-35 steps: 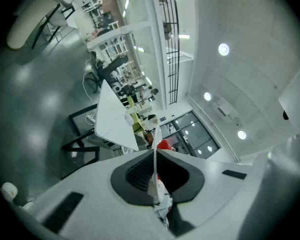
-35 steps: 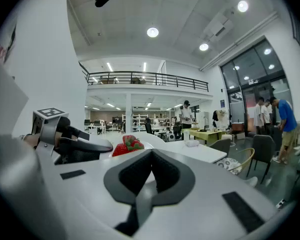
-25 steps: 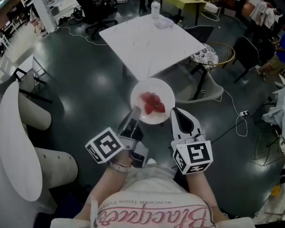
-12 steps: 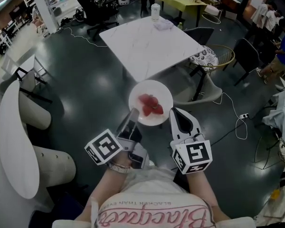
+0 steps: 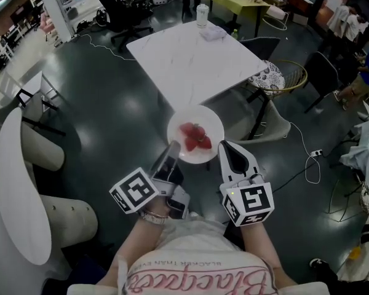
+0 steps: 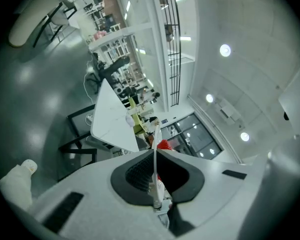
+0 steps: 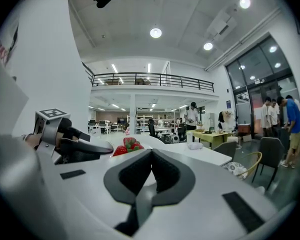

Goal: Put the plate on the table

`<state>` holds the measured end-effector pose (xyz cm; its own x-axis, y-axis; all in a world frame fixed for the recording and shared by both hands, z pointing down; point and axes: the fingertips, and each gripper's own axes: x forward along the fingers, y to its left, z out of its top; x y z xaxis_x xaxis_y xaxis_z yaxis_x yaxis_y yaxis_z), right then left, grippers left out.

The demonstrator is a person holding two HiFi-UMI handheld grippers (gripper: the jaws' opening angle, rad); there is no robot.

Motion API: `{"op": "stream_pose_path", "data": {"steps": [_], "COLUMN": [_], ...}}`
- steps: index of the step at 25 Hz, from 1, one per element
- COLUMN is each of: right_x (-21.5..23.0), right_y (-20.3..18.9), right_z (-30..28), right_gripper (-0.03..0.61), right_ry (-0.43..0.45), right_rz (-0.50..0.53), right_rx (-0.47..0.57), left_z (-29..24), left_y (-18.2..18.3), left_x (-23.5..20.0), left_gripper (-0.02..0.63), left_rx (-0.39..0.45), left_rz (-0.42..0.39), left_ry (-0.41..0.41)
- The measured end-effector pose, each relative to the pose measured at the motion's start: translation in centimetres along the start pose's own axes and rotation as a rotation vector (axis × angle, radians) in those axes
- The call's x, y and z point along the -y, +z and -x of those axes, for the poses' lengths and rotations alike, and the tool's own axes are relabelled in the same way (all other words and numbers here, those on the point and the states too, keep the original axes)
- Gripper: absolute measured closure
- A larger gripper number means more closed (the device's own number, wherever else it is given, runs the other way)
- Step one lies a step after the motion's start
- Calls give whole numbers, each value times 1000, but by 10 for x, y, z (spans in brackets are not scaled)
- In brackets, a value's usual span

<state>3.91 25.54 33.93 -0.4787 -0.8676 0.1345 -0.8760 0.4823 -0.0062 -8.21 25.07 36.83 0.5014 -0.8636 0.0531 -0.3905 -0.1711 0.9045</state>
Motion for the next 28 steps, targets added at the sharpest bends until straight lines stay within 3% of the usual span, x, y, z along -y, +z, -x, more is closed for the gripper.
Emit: {"op": "stream_pose_path", "data": {"steps": [15, 28], "right_x": [51, 83], "right_y": [24, 27], "right_z": [-150, -261], "right_gripper": [575, 575], "right_ry": [-39, -122], "right_rz": [8, -8], "right_rx": [-11, -42], "left_z": [-130, -216], "left_y": [104, 178], "left_x": [-34, -77], "left_gripper": [600, 600], "left_rx": [-33, -116], "left_rz": [-3, 4], "left_ry": [-26, -39]}}
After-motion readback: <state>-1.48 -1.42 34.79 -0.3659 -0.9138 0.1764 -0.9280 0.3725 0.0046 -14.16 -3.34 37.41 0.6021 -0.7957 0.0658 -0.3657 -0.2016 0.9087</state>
